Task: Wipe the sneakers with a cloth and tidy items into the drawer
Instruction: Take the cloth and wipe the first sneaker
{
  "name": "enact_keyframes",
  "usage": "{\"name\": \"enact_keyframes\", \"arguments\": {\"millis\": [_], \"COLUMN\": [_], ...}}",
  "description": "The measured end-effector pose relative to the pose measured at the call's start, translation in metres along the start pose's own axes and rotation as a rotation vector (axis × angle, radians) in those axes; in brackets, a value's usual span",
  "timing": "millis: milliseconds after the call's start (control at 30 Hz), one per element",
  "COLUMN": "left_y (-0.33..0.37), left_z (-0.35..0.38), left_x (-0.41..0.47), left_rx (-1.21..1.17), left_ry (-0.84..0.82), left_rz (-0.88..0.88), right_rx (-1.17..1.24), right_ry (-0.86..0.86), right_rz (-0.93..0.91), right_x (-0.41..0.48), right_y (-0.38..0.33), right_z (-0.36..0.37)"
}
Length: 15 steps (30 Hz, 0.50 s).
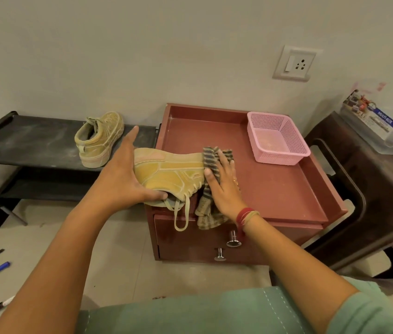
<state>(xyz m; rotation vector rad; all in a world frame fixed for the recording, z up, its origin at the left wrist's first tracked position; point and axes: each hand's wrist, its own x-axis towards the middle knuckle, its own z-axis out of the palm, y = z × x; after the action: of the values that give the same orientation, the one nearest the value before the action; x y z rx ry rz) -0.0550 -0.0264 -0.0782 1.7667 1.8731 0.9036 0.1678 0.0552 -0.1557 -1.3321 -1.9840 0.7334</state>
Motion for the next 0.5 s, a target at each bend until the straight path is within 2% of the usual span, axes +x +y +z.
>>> {"name": "enact_keyframes", "arguments": {"millis": [100,200,267,300,400,500], "left_y": [0.001,0.001,0.0,-0.001,-0.003,-0.004], "left_z": [0.001,0.002,0.003,0.003,0.004,0.004], "left_x": [0.002,0.002,0.003,0.003,0.005,0.004], "left_rx": [0.001,0.009,0.031,0.044,0.112,0.149], "left_ry": [0.016,0.018,0.01,0.003,-0.016,-0.007], "left_rz": [-0.023,-0.023,-0.018,-0.017,-0.011,0.011], "right_rx": [0.207,0.296,0.308,0.29,0.103,-0.04], "right_ry": [0.028,0.24,0.371,0.348,0.062,0.055], "right_rz": [0.166,0.328,0.25,0.151,-0.089,-0.111], "right_x": [0.007,0.01,0.005,0.002,-0.007,-0.004], "right_y": [0.015,0.018,0.005,-0.005,-0.02,-0.007], "right_z": [-0.01,-0.017,-0.017,-0.016,-0.003,0.002]}}
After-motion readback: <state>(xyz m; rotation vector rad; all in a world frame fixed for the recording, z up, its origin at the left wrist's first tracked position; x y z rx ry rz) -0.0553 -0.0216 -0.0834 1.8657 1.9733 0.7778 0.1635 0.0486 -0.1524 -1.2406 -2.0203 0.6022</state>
